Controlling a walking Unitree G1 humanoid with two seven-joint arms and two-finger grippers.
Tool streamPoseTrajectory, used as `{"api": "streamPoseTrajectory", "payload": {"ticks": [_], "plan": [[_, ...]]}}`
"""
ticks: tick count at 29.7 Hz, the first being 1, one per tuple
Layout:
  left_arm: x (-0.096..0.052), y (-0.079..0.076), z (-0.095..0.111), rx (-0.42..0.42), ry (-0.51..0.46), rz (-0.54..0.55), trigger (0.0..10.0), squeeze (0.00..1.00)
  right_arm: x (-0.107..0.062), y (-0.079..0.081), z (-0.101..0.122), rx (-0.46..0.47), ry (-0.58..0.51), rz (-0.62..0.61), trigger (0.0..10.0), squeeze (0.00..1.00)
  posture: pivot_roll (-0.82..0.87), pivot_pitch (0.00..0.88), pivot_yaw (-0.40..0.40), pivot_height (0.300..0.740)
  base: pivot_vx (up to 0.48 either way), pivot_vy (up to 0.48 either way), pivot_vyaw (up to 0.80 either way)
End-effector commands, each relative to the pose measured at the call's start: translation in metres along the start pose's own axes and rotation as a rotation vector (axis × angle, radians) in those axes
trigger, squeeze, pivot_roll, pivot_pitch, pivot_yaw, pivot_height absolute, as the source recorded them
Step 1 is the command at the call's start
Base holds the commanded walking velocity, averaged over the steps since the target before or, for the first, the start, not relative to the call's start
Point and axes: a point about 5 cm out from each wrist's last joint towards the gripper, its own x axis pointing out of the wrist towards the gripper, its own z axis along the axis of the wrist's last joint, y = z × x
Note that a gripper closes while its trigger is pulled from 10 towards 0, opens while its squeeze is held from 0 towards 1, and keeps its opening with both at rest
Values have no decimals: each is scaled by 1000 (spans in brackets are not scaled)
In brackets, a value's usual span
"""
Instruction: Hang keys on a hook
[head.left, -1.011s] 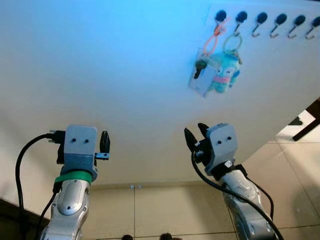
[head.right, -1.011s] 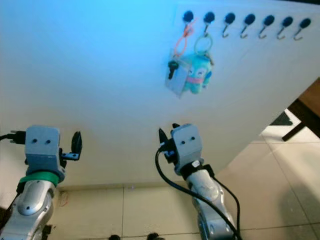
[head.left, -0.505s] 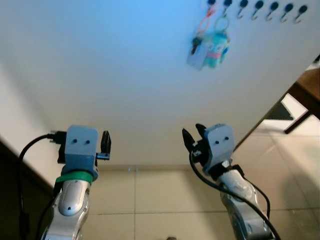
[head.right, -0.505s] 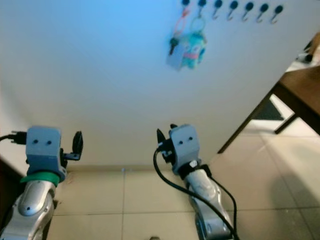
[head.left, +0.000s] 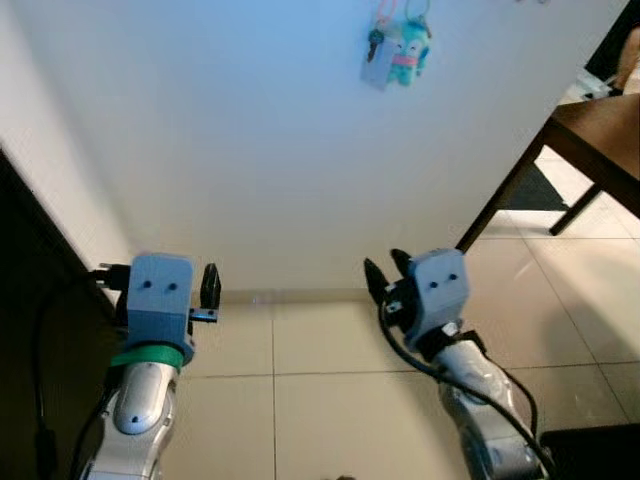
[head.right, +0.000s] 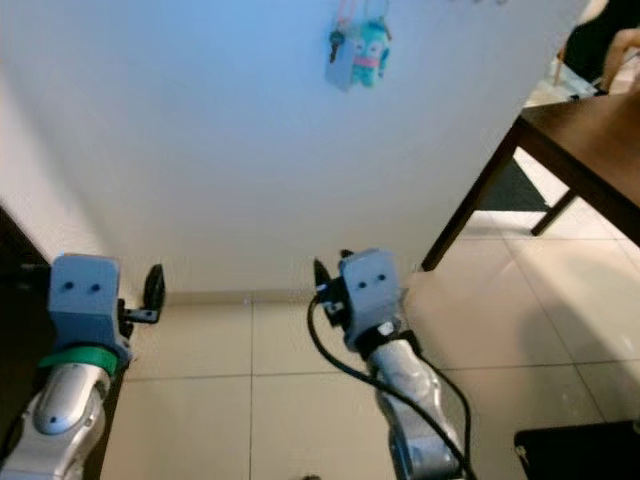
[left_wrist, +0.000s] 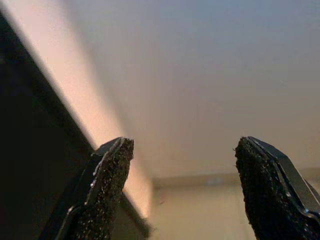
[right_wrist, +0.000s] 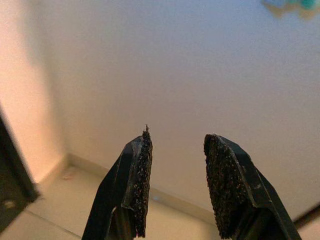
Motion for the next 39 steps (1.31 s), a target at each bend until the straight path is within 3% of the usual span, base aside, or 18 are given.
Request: {"api": "streamPoseTrajectory", "payload": {"ticks": [1,8,13,14,17,26,39], "plan": [[-2,-4,-3,-10,19,-24,10000,0,-4,-3,-6,8,23,-13,10000,0,-96,83,28,740,-319,0,-800],[-3,-10,-7,-33,73,-63,10000,0,-4,-4,-7,17,27,-18,10000,0,-95,84,30,740,-137,0,-800],[-2,-14,-7,2,80,-71,10000,0,-4,-4,-7,21,30,-20,10000,0,-94,84,30,740,0,0,-800],[-3,-18,-11,-13,131,-92,10000,0,-4,-4,-7,24,32,-20,10000,0,-93,84,31,740,0,0,-800],[-4,-20,-12,-55,153,-117,10000,0,-4,-4,-7,25,33,-21,10000,0,-94,84,31,740,0,0,-800],[-2,-11,-6,-55,89,-122,10000,0,-4,-4,-8,31,36,-22,10000,0,-92,84,32,740,0,0,-800],[-3,-13,-4,-74,90,-149,10000,0,-4,-4,-8,32,38,-24,10000,0,-89,96,34,740,0,0,-800]]}}
